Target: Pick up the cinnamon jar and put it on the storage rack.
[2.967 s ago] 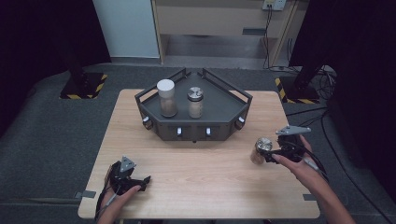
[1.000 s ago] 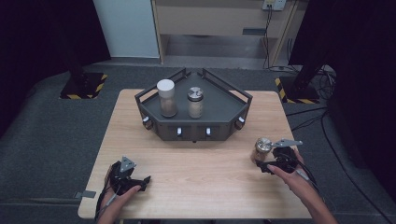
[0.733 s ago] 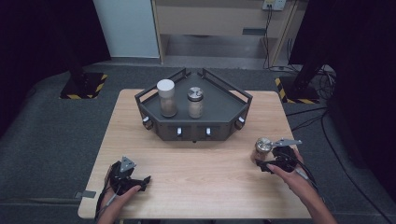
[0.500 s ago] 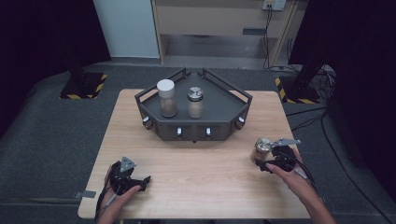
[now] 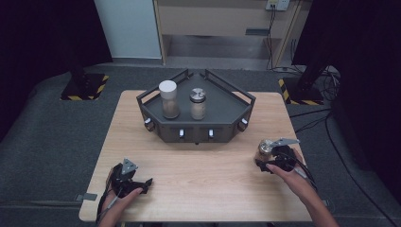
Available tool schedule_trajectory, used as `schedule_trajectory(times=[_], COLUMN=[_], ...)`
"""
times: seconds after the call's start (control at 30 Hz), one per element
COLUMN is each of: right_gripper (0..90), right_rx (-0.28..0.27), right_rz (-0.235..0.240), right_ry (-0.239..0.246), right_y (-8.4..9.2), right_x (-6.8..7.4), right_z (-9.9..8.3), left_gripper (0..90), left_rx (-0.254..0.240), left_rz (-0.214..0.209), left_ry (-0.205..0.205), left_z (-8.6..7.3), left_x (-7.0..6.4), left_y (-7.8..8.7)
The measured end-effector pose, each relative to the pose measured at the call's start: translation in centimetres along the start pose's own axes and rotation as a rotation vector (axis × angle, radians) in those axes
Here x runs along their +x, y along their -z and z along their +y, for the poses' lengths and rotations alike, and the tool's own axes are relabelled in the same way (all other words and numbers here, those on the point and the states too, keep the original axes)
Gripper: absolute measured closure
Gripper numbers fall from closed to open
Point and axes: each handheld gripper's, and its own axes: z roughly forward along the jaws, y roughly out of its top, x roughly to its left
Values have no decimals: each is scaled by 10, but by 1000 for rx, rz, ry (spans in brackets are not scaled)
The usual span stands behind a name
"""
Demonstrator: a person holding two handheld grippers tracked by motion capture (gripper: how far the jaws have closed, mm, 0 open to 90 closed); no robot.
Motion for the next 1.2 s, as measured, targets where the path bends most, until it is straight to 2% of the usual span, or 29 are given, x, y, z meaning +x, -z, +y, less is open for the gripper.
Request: schedule_trajectory(times=[0.73, 0.93, 1.2], right_gripper=[99, 157, 281], right_rx=[0, 2, -4], right_rz=[-16, -24, -21], right_ry=[4, 9, 5], right_y=[-9, -10, -14], right_x=[3, 2, 2], right_z=[9, 10, 10], left_gripper=[0, 0, 0], left_rx=[0, 0, 0], left_rz=[0, 0, 0], left_ry=[0, 0, 0], left_z=[0, 0, 0], left_x=[0, 0, 0], left_y=[0, 0, 0])
